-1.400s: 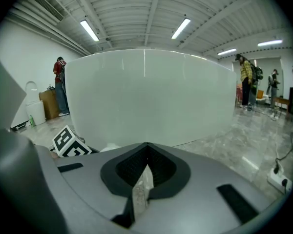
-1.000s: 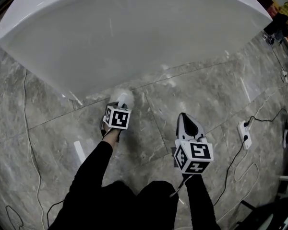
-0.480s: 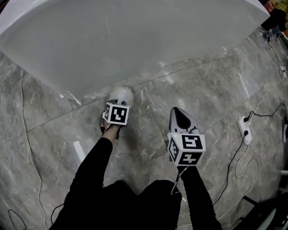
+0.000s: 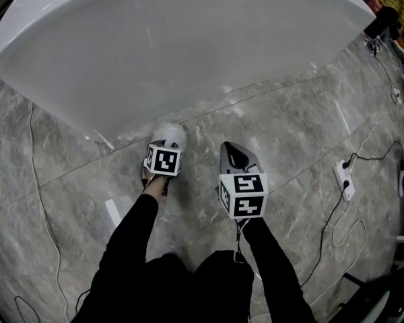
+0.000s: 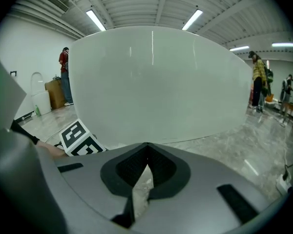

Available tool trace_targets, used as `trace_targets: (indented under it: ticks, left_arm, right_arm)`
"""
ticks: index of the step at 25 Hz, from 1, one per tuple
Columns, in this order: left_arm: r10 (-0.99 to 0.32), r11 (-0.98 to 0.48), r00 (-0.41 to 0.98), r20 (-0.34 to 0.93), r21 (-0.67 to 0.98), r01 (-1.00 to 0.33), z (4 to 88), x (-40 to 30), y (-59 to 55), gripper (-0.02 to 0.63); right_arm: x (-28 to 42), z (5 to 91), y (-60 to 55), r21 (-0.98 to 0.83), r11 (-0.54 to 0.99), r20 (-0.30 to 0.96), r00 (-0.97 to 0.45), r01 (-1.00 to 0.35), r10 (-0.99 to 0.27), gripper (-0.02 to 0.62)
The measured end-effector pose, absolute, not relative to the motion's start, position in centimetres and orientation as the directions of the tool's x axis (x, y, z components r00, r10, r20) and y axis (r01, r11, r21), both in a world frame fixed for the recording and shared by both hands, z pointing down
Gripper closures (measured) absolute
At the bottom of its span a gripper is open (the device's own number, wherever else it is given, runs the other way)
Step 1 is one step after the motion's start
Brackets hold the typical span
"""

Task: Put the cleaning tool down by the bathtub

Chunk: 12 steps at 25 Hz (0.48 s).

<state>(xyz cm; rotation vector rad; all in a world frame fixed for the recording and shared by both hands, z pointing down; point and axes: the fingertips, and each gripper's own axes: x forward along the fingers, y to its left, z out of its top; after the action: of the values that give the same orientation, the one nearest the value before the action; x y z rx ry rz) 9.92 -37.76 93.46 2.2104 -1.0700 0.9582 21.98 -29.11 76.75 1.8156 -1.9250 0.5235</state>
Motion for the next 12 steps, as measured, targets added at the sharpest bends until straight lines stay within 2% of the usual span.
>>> trace_targets:
  ticks: [8, 12]
  left_arm:
    - [-0.481, -0.566, 0.461, 0.746, 0.137, -0.813, 91.2, 9.6, -37.5, 0.452]
    - [-0.531, -0.584, 0.491, 0.691, 0.122, -0.803, 87.8, 9.6, -37.9, 0.451]
  right_arm:
    - [21.6, 78.4, -29.9, 0.031, 0.082, 0.588, -0.048, -0.996, -0.807, 0.595]
    - [21.5, 77.9, -30.3, 0.022, 0.085, 0.578, -0.056, -0.996, -0.814, 0.595]
